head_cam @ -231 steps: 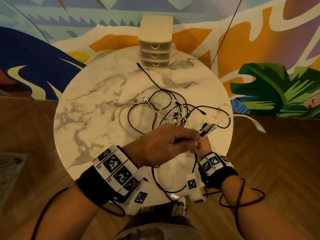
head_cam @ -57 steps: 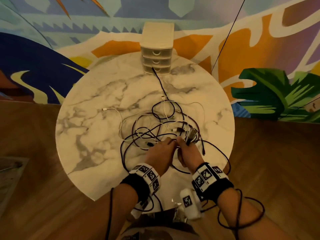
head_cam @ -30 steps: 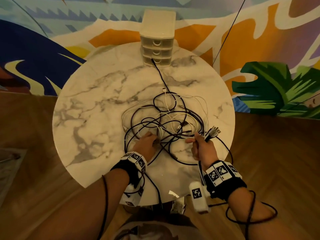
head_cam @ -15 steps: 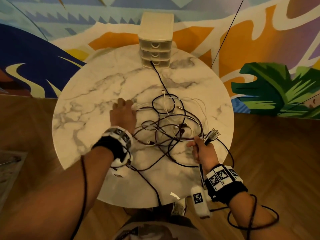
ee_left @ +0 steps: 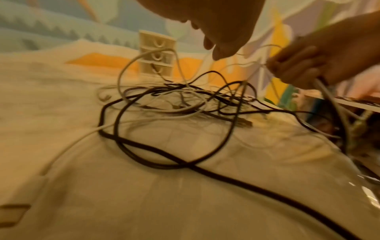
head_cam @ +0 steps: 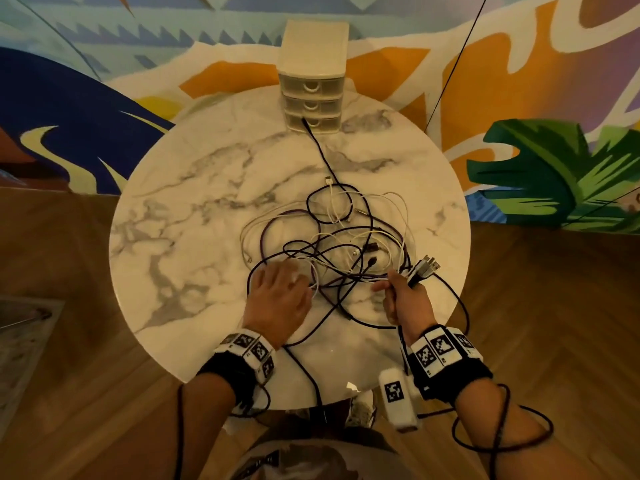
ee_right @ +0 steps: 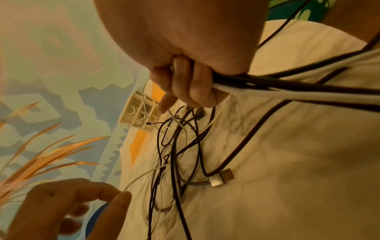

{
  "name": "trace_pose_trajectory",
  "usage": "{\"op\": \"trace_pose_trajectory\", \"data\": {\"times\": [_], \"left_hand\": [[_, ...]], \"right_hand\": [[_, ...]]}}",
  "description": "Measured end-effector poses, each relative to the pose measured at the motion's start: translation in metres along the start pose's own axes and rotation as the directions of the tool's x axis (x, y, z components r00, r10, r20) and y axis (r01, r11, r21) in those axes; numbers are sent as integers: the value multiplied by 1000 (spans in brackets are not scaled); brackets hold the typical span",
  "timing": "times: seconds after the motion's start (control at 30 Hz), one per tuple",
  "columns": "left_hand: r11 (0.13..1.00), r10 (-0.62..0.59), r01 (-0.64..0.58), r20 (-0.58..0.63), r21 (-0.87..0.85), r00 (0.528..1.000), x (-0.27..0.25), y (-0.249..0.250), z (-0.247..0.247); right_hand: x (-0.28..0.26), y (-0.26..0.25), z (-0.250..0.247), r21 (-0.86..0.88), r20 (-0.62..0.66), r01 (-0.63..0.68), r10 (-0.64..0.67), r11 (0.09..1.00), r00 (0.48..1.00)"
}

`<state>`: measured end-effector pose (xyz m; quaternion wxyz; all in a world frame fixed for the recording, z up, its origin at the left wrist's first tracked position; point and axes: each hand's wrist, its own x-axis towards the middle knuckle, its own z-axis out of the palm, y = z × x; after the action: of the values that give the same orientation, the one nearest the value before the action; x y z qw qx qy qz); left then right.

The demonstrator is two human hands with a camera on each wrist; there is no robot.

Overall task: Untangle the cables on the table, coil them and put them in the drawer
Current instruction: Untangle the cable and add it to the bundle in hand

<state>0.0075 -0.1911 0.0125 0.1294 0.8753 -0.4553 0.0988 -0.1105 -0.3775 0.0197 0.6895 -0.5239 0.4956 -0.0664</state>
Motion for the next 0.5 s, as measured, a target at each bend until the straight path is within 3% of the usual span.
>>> {"op": "trace_pose_trajectory", "data": {"times": [0.03, 0.07, 0.1, 0.17, 0.2, 0.33, 0.4, 0.43, 0.5], "left_hand": [[995, 98, -98, 14, -16, 995, -3, 4, 2], [992, 113, -106, 123, -65, 986, -4, 10, 2], [994, 31, 1, 304, -105, 952, -3, 15, 4], [945, -255, 327, 593, -15, 764, 3, 13, 12], [922, -311, 386, 638, 23, 704, 5, 7, 16], [902, -224, 412, 680, -125, 698, 9, -21, 12], [846, -151, 483, 768, -226, 623, 6, -33, 9], [850, -133, 477, 785, -224, 605, 2, -35, 10], [926, -106, 347, 784, -146, 612, -2, -30, 16]], "right_hand": [[1, 0, 1, -1, 1, 4, -4, 1000, 1000], [2, 0, 1, 0, 3, 5, -5, 1000, 1000], [2, 0, 1, 3, 7, 2, -2, 1000, 1000], [2, 1, 2, 12, 15, -8, 8, 1000, 1000], [3, 2, 2, 18, 17, -11, 11, 1000, 1000], [8, 4, -3, 26, 3, -23, 23, 999, 1000], [11, 7, -4, 44, -1, -24, 24, 999, 1000], [11, 8, -4, 50, 2, -22, 22, 998, 1000], [12, 7, -1, 60, 17, -11, 10, 998, 1000]]}}
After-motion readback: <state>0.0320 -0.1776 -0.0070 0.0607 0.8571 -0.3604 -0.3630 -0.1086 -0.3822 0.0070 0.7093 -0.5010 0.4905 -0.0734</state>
